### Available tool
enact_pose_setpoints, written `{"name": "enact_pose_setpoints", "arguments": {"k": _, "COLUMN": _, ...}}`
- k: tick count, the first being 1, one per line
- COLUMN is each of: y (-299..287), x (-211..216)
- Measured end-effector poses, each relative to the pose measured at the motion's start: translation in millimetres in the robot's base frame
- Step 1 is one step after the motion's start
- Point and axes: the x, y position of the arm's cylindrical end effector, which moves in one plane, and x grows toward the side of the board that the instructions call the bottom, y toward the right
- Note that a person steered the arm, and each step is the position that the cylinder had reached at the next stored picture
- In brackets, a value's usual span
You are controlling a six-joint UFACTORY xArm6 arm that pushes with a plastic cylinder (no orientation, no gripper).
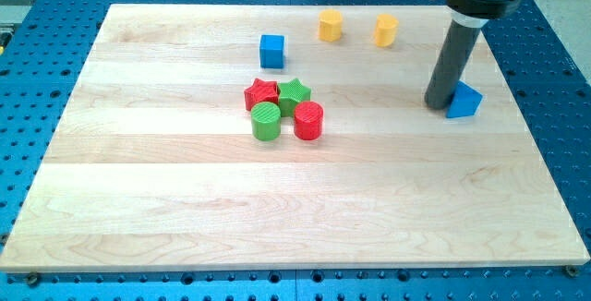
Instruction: Place the cube above the green star
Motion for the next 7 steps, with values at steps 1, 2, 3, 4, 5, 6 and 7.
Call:
{"name": "enact_pose_setpoints", "arguments": {"k": 1, "y": -71, "x": -22}}
{"name": "enact_pose_setpoints", "arguments": {"k": 2, "y": -129, "x": -80}}
{"name": "enact_pose_setpoints", "arguments": {"k": 3, "y": -228, "x": -89}}
{"name": "enact_pose_setpoints", "arguments": {"k": 4, "y": -272, "x": -84}}
{"name": "enact_pose_setpoints", "arguments": {"k": 5, "y": -357, "x": -68}}
{"name": "enact_pose_setpoints", "arguments": {"k": 6, "y": -389, "x": -83}}
{"name": "enact_pose_setpoints", "arguments": {"k": 7, "y": -376, "x": -108}}
